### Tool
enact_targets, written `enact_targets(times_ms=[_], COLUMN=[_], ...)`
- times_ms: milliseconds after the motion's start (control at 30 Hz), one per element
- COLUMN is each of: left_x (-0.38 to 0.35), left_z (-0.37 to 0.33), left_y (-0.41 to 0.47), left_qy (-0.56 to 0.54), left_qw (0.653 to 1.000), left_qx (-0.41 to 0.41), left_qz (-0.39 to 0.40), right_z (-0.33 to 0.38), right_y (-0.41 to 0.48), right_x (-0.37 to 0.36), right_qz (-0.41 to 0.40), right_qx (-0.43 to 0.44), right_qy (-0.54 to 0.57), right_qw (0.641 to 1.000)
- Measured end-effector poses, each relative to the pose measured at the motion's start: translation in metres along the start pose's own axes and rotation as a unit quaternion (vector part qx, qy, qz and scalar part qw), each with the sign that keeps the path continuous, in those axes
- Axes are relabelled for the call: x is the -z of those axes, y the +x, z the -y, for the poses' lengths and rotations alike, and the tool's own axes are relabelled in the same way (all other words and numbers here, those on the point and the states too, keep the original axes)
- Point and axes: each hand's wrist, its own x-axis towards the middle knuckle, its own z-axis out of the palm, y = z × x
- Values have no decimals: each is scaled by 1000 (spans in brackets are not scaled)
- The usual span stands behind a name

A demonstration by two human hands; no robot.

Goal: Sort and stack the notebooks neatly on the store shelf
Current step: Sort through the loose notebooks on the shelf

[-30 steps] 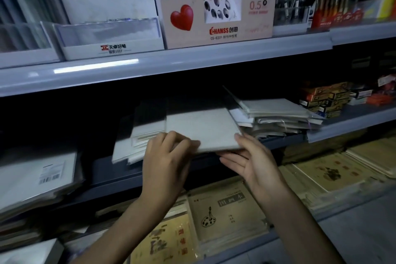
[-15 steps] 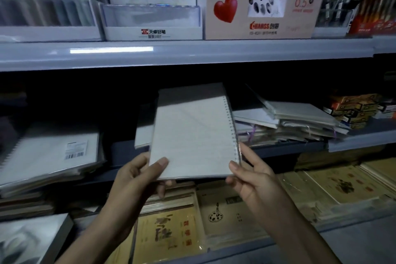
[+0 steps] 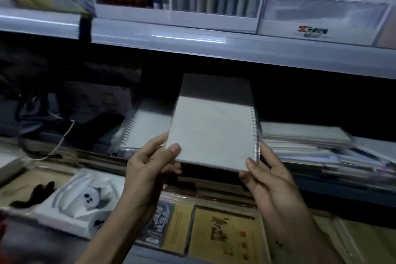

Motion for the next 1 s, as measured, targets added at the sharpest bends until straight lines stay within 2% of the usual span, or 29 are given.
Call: enact_targets(times_ms=[167, 267, 333, 400, 467, 533, 600, 633, 667, 733, 800, 900, 1000], left_x=[24, 39, 51, 61, 70, 77, 77, 76, 74, 69, 63, 53, 39], left_z=[-32, -44, -46, -46, -44, -39, -36, -34, -32, -29, -21, -3, 15], left_y=[24, 40, 52, 63, 69, 70, 64, 59, 54, 40, 27, 11, 1], left_qy=[-48, 13, 83, 177, 287, 381, 418, 426, 443, 497, 547, 599, 625], left_qw=[995, 990, 979, 952, 908, 867, 848, 841, 829, 790, 753, 697, 667], left_qx=[-68, -121, -157, -202, -238, -241, -239, -243, -251, -282, -327, -387, -405], left_qz=[-48, -73, -100, -148, -190, -213, -224, -228, -232, -220, -166, -79, -13], right_z=[-16, -23, -32, -41, -49, -56, -61, -62, -63, -61, -56, -43, -26], right_y=[23, 36, 45, 53, 58, 59, 59, 60, 59, 56, 52, 38, 17], right_x=[-56, -83, -94, -98, -97, -95, -93, -91, -90, -89, -84, -72, -50], right_qz=[6, 16, 26, 33, 17, -14, -47, -53, -51, -45, -41, -41, -48], right_qx=[34, 63, 93, 92, 76, 104, 154, 164, 161, 138, 126, 150, 163], right_qy=[-47, -86, -196, -335, -444, -543, -624, -641, -642, -623, -614, -634, -633], right_qw=[998, 994, 976, 937, 892, 833, 764, 748, 748, 769, 778, 758, 755])
